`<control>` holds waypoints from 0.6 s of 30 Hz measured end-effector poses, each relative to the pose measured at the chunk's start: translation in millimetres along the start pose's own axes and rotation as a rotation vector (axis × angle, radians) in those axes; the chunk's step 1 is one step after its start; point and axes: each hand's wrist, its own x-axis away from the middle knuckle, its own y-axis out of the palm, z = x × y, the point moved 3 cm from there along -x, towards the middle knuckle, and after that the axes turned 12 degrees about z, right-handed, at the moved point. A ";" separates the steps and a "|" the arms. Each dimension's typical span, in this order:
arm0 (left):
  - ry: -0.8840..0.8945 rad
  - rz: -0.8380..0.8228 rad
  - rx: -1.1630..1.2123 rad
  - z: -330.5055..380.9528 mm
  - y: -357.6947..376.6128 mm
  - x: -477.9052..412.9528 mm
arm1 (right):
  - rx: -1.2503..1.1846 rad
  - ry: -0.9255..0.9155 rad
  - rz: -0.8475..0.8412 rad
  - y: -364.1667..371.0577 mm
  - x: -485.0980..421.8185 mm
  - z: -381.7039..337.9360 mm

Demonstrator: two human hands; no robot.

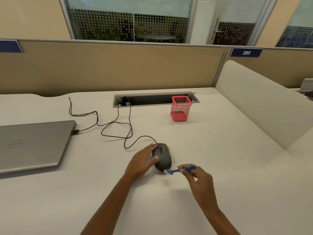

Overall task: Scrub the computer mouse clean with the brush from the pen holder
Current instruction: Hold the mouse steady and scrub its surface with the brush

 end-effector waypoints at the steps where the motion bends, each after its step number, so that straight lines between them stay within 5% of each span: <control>1: -0.012 0.016 0.015 -1.5 0.5 -0.4 | 0.002 -0.021 0.038 2.7 0.7 -2.5; 10: 0.003 0.031 -0.010 -3.1 1.5 0.7 | 0.055 -0.104 0.040 20.3 9.5 -1.5; 18: -0.014 0.029 0.001 -1.1 -0.6 2.1 | 0.060 -0.011 0.290 -19.0 -10.2 22.9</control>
